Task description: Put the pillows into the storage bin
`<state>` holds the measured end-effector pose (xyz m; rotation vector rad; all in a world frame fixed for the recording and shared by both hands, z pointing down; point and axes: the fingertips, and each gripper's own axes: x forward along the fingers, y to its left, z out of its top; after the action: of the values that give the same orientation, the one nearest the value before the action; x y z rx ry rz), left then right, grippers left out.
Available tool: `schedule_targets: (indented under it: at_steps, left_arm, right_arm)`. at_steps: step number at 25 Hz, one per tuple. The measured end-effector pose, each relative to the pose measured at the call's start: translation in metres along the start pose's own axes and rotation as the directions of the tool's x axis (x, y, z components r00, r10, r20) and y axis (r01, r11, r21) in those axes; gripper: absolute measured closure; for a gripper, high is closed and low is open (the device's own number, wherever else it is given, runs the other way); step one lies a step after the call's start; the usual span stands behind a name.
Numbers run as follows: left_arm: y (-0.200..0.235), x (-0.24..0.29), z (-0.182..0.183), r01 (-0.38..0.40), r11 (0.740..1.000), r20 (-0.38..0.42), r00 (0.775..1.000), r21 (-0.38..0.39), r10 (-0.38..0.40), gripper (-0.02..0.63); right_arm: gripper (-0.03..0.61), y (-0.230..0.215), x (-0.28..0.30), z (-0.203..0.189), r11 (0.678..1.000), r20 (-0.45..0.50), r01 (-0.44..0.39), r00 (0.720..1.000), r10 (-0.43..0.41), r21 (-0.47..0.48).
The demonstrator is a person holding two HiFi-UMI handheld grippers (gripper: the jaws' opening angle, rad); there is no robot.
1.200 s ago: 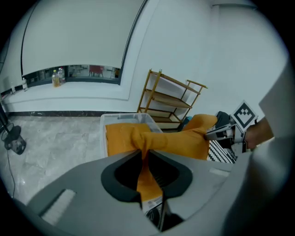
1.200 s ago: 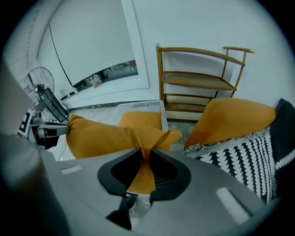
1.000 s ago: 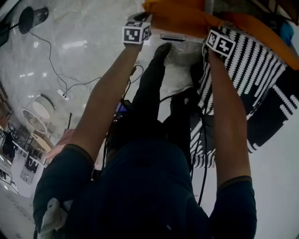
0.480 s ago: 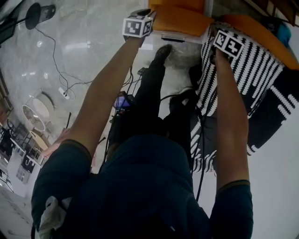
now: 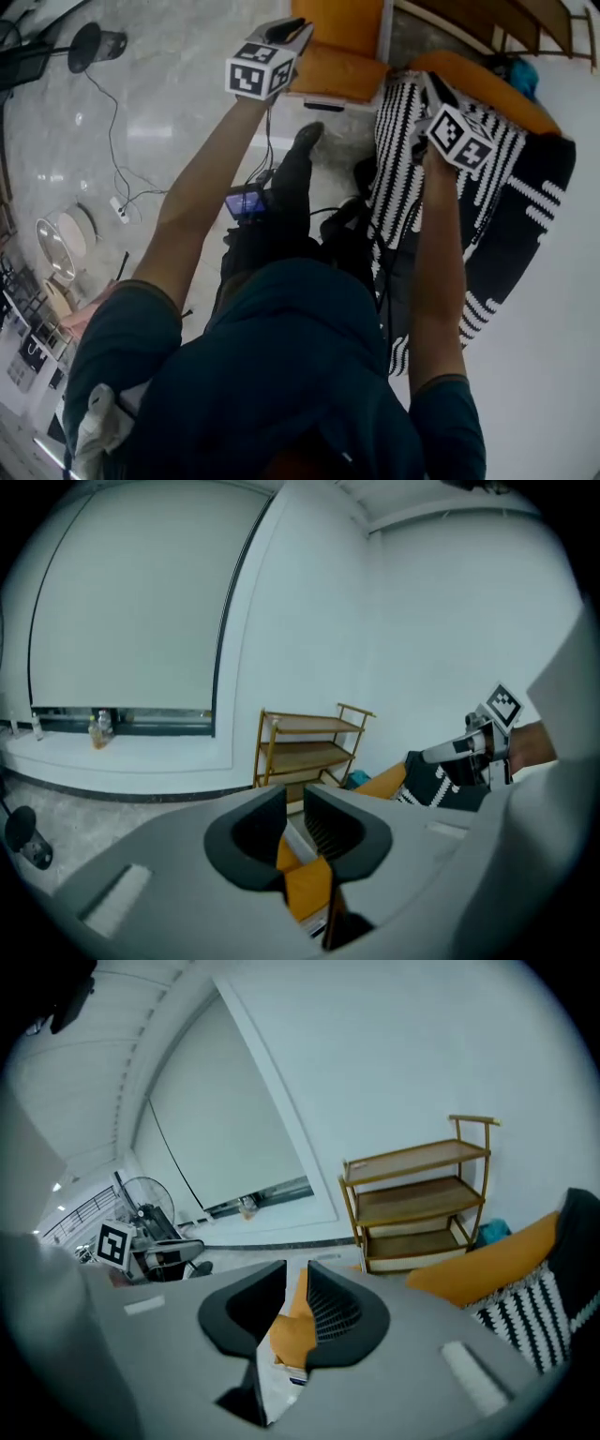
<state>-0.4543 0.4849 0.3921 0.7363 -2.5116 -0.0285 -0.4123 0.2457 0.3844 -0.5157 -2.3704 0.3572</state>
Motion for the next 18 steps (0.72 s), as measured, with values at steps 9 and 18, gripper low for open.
schedule_targets:
  at_steps: [9,18]
  left_arm:
    - [-0.084,-0.119,0.123,-0.022,0.993,0.251,0.968,0.113,-0.007,0.558]
    - [-0.218,-0.242,0.151,-0.088,0.977,0.411,0.912,0.195,0.0,0.561]
  right_arm:
    - [0.524,0.067,-0.164,0.088,0.972,0.226,-0.153,0.955,0.191,-0.176]
    - [0.545,0.095,-0.341,0.084,0.918,0.342,-0.23,0.876,0.339,-0.322]
